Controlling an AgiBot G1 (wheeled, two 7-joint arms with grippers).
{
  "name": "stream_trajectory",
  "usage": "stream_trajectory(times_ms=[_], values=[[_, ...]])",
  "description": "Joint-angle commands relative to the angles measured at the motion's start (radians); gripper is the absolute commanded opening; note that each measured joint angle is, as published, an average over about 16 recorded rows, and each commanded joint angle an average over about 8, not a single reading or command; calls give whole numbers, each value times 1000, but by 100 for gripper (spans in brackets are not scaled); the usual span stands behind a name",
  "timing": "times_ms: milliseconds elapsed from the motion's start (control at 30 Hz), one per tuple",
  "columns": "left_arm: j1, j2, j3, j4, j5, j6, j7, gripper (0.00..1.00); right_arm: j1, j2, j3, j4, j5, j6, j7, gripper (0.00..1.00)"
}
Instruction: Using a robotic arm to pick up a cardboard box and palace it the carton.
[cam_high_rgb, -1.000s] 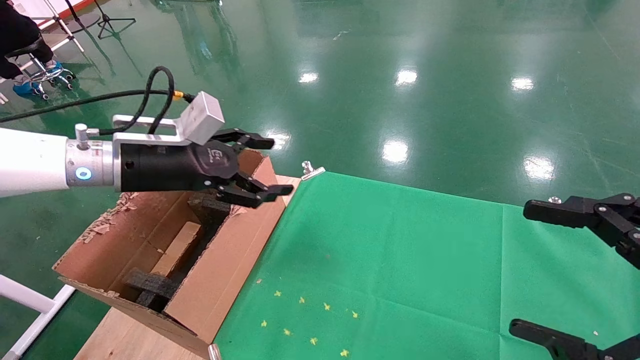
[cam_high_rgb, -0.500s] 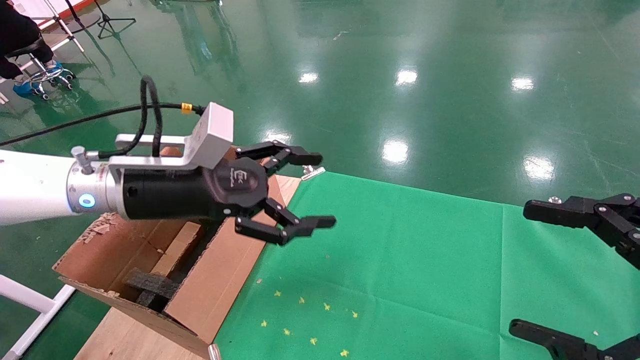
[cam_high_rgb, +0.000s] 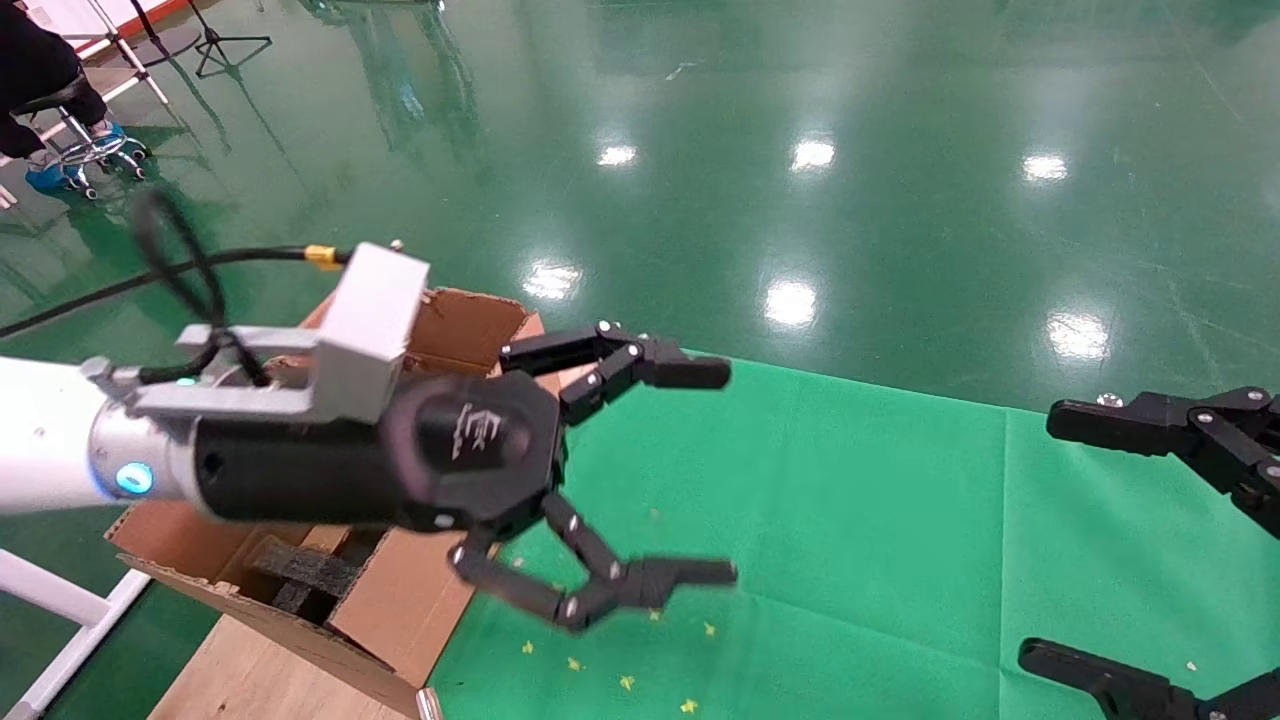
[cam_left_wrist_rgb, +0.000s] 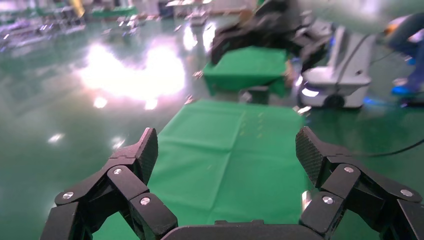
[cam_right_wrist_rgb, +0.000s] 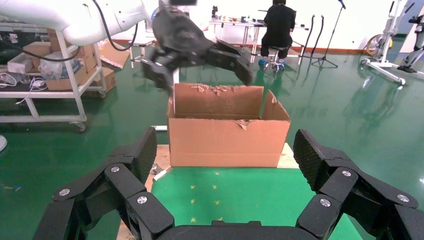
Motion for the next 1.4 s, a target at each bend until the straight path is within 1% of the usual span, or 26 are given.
stream_trajectory(times_ms=[33, 200, 1400], values=[[20, 1, -11, -20, -30, 8, 4, 100, 0, 0, 0, 0, 0, 0, 0, 100], [37, 3, -20, -37, -57, 16, 7, 100, 0, 0, 0, 0, 0, 0, 0, 100], [19, 1, -10, -18, -28, 7, 4, 100, 0, 0, 0, 0, 0, 0, 0, 100]])
